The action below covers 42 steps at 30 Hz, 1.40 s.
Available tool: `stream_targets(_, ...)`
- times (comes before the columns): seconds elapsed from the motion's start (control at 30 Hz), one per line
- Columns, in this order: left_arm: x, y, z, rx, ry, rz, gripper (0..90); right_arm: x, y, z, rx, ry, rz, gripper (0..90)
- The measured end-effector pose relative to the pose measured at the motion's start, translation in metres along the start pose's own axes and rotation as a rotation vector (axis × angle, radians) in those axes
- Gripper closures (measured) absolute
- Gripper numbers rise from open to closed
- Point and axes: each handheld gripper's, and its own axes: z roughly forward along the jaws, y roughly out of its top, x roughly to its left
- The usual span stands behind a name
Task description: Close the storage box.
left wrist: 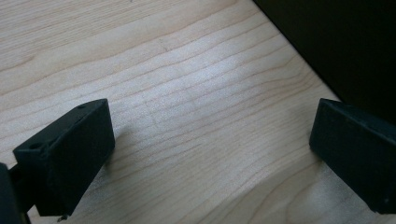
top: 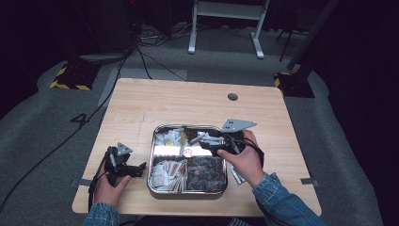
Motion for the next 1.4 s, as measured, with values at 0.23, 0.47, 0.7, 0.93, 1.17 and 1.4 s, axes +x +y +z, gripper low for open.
stream_targets(0.23,0.000,0.000,0.000,0.000,0.000,0.000,0.3,-0.017,-0.006,-0.024,-0.011,-0.039,0.029,41.6)
stream_targets(0.47,0.000,0.000,0.000,-0.001,0.001,-0.001,0.3,-0.031,-0.016,-0.046,-0.020,-0.073,0.054,41.3)
stream_targets(0.7,0.000,0.000,0.000,-0.001,0.001,-0.001,0.3,-0.046,-0.031,-0.068,-0.028,-0.096,0.064,40.6)
stream_targets(0.93,0.000,0.000,0.000,-0.001,0.002,0.000,0.3,-0.061,-0.051,-0.086,-0.026,-0.137,0.059,39.1)
stream_targets(1.17,0.000,0.000,0.000,-0.001,0.001,-0.001,0.3,-0.072,-0.073,-0.094,-0.032,-0.151,0.088,38.2)
stream_targets(1.4,0.000,0.000,0.000,0.000,0.000,-0.001,0.3,-0.082,-0.093,-0.094,0.011,-0.173,0.098,38.1)
